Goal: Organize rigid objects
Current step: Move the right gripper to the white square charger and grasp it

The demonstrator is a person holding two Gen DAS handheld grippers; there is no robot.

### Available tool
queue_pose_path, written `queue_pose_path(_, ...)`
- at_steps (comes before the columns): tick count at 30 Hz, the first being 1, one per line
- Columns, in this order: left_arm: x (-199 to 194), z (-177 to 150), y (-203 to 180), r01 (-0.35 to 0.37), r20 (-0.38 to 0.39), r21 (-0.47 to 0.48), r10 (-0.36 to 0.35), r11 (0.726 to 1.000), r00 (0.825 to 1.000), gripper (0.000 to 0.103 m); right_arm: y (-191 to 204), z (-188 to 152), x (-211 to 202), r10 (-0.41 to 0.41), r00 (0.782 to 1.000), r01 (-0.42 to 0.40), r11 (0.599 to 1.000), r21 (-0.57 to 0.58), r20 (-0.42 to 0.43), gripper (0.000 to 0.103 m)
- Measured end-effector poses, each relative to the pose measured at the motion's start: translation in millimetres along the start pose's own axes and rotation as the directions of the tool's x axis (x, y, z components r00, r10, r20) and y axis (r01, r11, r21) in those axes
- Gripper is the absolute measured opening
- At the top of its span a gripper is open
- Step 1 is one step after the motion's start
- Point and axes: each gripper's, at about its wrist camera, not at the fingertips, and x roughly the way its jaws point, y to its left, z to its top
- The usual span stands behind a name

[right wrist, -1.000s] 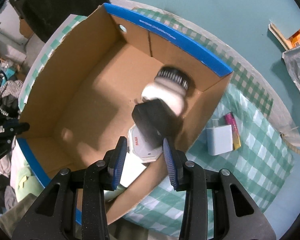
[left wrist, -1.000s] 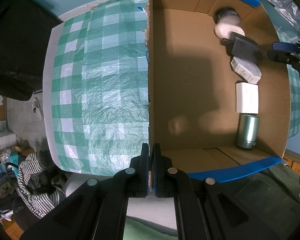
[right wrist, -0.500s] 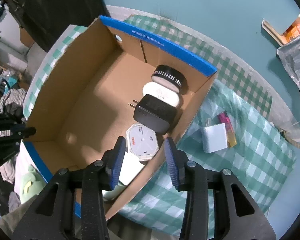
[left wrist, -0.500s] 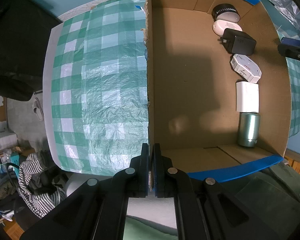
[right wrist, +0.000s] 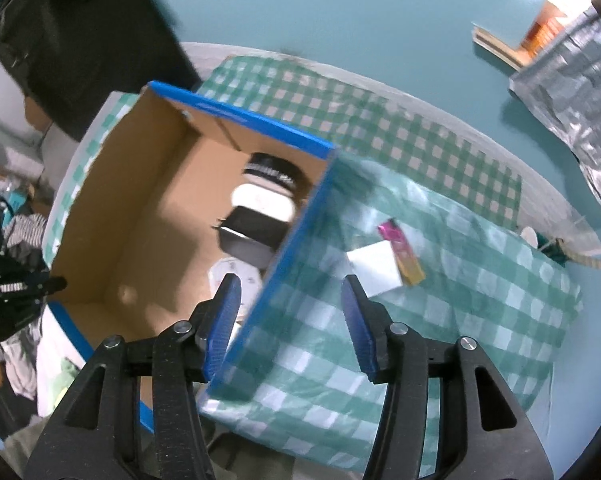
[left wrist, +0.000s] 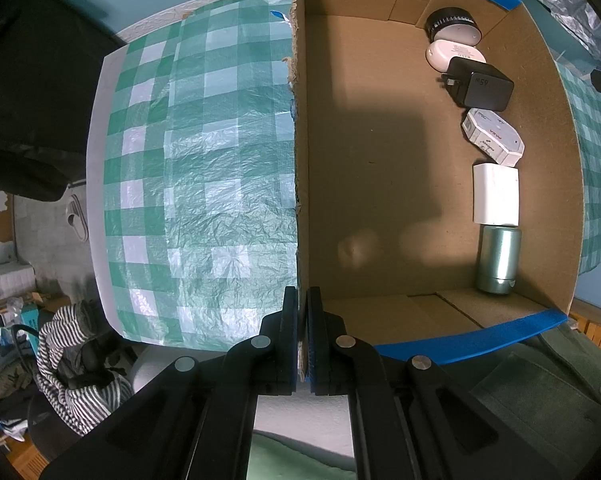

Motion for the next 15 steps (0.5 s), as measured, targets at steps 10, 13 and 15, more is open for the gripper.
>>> queue_pose_path(10, 0, 0, 0, 0.000, -0.001, -0.001, 0.000, 1.000, 1.000, 0.004, -56, -4, 36, -0.045, 0.996, 0.052, 0.995, 0.090, -0.076, 0.052)
queue_pose_path(13, 0, -1, 0, 0.000, -0.001, -0.001, 0.000, 1.000, 1.000, 0.004, -69, -7, 55, -0.052, 0.994, 0.063, 0.993, 0.105, -0.101, 0.052)
queue_pose_path(15, 0, -1, 0, 0.000, -0.002, -0.002, 0.000, 1.000, 1.000, 0.004, -73, -9, 65, -0.058, 0.992, 0.069, 0.993, 0.096, -0.110, 0.052)
